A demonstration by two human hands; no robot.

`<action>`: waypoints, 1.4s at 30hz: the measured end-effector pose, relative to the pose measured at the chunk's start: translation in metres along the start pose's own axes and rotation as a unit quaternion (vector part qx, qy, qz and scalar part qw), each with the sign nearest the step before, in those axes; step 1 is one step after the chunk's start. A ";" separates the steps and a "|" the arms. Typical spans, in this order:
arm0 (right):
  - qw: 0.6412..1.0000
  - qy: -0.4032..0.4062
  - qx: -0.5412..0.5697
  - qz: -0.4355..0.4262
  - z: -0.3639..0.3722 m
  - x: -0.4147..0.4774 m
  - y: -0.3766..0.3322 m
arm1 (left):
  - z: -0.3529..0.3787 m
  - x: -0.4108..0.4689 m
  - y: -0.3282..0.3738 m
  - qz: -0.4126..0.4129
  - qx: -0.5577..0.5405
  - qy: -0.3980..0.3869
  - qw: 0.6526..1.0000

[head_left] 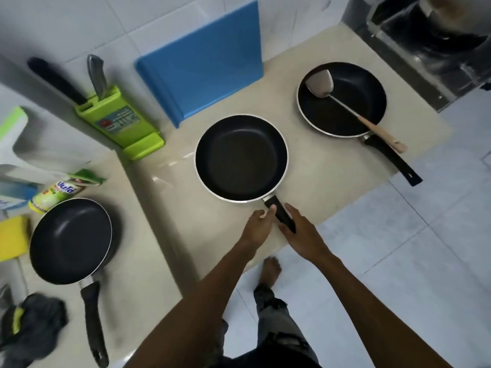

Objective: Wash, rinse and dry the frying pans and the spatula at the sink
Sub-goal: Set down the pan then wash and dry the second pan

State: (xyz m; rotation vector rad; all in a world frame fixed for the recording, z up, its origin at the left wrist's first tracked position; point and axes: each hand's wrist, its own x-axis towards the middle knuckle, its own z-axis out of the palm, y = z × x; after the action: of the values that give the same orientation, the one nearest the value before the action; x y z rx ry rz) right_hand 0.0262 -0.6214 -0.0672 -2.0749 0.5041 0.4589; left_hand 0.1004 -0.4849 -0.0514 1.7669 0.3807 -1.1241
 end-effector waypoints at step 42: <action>0.976 -0.094 0.017 -0.198 0.286 -0.210 -0.255 | -0.276 -0.269 -0.214 0.192 -0.292 0.153 0.924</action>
State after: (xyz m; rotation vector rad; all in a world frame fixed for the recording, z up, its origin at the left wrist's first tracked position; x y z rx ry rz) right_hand -0.0560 -0.2155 0.0720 -2.0086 -0.0170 0.3988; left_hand -0.0423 -0.0879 0.0785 1.3896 0.4716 -0.3908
